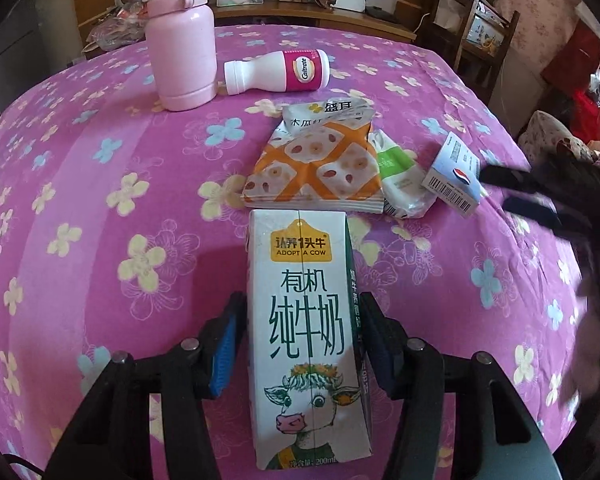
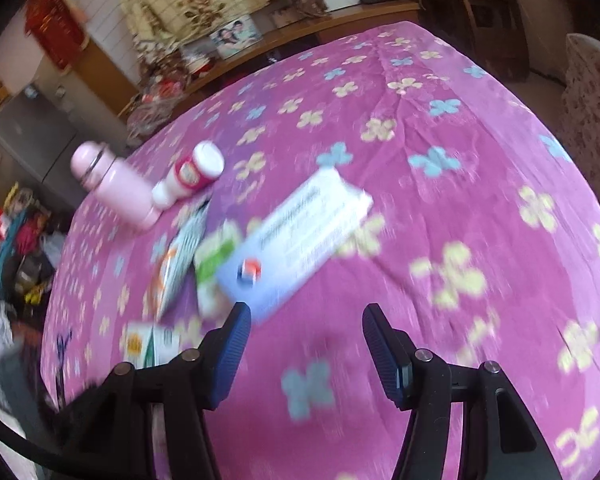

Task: Collect trash
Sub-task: 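Grasp the white milk carton with the left tool while the right tool grasps the tablet box, then carry carton and tablet box over the bucket and open both tools to drop them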

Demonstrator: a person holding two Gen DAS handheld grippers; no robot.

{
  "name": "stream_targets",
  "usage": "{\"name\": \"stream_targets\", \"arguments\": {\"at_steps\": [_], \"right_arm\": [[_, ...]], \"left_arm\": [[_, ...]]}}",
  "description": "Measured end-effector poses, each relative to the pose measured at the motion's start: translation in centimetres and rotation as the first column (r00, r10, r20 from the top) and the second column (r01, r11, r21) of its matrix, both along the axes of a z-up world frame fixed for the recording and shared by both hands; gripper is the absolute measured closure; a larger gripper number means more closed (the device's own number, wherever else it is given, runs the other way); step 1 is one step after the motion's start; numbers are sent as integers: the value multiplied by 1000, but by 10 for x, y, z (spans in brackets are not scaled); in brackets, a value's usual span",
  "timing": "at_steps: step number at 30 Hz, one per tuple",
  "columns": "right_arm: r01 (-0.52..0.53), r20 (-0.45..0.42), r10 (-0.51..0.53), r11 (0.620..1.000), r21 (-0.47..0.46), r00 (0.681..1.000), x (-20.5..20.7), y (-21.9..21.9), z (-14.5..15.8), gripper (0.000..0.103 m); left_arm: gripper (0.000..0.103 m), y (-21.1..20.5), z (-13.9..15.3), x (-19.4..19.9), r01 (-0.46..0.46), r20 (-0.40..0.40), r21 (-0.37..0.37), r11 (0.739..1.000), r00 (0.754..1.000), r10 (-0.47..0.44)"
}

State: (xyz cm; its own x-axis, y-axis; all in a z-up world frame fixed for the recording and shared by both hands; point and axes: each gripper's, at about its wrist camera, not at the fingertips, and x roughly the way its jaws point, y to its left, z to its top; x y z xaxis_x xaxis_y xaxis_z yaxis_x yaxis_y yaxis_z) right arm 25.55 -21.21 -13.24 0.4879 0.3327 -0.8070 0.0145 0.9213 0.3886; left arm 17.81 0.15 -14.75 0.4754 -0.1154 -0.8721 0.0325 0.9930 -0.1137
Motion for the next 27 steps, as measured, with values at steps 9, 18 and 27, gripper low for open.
{"name": "stream_targets", "arguments": {"at_steps": [9,18,27], "right_arm": [[60,-38,-64,994,-91,997,63,27,-11,38],[-107,0,110,965,-238,994,47,45,-11,38],[-315,-68,308,918,-241,949,-48,27,-14,41]], "left_arm": [[45,3,-4,7,-18,-12,14,1000,1000,18],[45,5,-4,1,-14,-12,-1,1000,1000,14],[43,1,-3,-10,3,-15,11,1000,1000,-3]]}}
